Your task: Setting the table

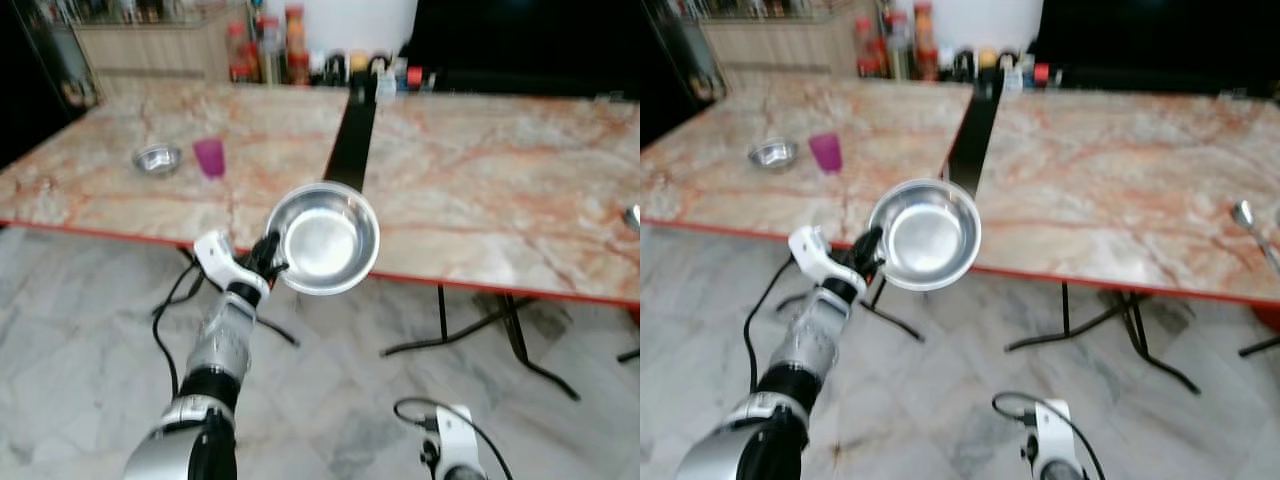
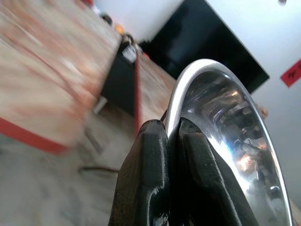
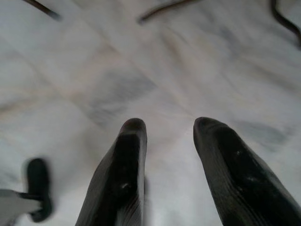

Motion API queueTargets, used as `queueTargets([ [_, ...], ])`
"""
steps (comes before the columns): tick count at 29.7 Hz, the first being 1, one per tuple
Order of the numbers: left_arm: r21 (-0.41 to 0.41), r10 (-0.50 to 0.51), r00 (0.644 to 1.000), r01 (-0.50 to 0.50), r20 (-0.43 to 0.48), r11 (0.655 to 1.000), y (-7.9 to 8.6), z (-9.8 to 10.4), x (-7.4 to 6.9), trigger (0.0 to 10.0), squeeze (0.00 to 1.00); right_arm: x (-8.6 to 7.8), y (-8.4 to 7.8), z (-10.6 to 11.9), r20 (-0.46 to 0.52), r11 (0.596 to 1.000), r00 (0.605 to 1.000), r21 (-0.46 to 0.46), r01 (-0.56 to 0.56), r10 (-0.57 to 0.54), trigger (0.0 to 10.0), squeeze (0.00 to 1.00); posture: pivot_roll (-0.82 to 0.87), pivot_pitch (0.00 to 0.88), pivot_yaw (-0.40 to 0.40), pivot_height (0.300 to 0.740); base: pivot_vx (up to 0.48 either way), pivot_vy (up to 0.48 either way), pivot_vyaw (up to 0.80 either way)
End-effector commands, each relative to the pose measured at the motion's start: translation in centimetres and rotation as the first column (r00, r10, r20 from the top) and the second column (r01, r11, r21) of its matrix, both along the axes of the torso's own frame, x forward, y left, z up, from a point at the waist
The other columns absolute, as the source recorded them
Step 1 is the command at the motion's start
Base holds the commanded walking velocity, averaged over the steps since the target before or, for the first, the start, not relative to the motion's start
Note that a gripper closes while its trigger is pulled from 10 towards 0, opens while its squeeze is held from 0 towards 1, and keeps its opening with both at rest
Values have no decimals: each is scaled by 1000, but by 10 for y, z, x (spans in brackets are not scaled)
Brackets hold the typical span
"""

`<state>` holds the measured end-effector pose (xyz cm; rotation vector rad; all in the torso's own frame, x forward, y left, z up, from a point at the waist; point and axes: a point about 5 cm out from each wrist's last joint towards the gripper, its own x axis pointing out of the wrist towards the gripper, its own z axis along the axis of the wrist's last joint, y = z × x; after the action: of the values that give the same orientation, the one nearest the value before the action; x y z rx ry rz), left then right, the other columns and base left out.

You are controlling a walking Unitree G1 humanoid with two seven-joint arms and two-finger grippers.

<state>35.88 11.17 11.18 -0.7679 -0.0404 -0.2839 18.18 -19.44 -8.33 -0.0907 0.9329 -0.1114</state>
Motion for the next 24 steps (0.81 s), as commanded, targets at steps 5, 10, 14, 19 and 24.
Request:
queueTargets([
  [5,18,-9,1000,8,27,1000,0,9,5,10000,0,7,2,3,16,1000,1000,2,3,-3,10000,0,24,0,25,740,334,-341,0],
  [10,21,-14,999,14,32,1000,-1,10,4,10000,0,7,2,3,18,1000,1000,5,5,-5,10000,0,24,0,26,740,335,-340,0],
  [14,24,-22,999,21,38,999,-2,10,4,10000,0,7,2,3,17,1000,1000,8,23,-23,10000,0,24,0,26,740,319,-355,0],
  [19,21,-24,999,23,45,1000,-1,11,4,10000,0,6,1,3,12,999,999,9,34,-34,10000,0,24,0,27,740,285,-383,-213],
  [24,22,-24,999,23,44,999,-1,12,5,10000,0,7,2,3,17,1000,1000,9,24,-24,10000,0,26,0,27,740,262,-399,-211],
])
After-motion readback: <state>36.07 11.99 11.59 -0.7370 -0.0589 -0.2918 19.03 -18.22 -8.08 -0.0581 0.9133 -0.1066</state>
